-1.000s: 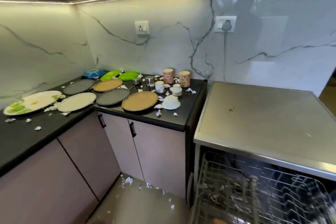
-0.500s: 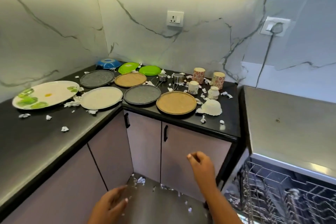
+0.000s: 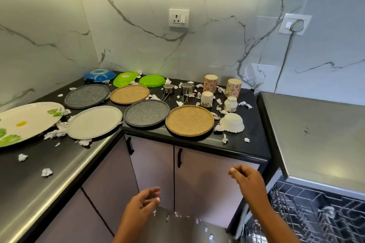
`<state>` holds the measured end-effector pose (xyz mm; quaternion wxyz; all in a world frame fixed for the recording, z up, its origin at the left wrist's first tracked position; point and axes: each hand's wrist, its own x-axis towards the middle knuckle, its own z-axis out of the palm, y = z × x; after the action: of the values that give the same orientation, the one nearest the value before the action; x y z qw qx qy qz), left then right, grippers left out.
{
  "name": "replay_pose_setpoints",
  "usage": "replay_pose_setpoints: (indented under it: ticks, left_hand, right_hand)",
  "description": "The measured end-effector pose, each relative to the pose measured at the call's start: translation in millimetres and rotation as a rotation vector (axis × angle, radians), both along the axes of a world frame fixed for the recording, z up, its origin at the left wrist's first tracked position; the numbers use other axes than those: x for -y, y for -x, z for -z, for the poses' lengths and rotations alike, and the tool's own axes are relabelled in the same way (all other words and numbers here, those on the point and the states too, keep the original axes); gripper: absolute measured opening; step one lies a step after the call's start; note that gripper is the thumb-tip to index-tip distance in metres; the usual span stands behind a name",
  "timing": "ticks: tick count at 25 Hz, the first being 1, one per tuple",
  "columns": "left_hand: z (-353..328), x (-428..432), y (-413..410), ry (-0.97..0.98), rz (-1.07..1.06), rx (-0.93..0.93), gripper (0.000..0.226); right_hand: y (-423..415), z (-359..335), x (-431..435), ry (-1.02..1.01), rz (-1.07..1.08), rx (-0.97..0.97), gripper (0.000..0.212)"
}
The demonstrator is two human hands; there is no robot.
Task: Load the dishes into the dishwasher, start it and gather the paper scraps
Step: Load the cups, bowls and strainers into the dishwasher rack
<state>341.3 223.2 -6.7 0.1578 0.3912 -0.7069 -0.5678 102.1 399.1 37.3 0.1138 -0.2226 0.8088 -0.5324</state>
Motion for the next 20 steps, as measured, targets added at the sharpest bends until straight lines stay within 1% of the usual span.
replay_pose_setpoints:
  ticks: [2, 5, 8, 12, 16, 18, 20]
  left_hand:
    - [3.7, 21.4, 29.6, -0.010, -0.003, -0.003, 0.029]
    - [-1.7, 49.3, 83.6, -0.020, -0.018, -0.014, 0.024]
    - [-16.0, 75.2, 141.7, -0.017, -0.033, -0.034, 0.018]
    - [-37.8, 100.3, 208.7, -0.036, -0.067, -0.095, 0.018]
    - [-42.6, 109.1, 250.7, -0.066, -0.068, -0.110, 0.019]
    - [-39.6, 113.8, 267.1, -0.069, -0.010, -0.093, 0.021]
    - [-42.6, 117.1, 280.3, -0.079, 0.023, -0.098, 0.025]
  right_hand:
    - [27.0, 10.7, 6.9, 0.002, 0.035, 0.029, 0.018]
    - [74.4, 20.5, 29.3, 0.010, 0.034, 0.062, 0.018]
    - [123.2, 17.2, 58.4, -0.008, -0.001, 0.030, 0.018]
    - [185.6, 2.0, 87.9, -0.009, -0.004, -0.015, 0.018]
    - [234.2, 1.5, 109.3, 0.031, 0.108, -0.041, 0.004]
    - [245.0, 14.0, 114.7, 0.005, 0.144, -0.064, 0.022]
    - [247.3, 20.0, 117.8, -0.044, 0.110, -0.066, 0.042]
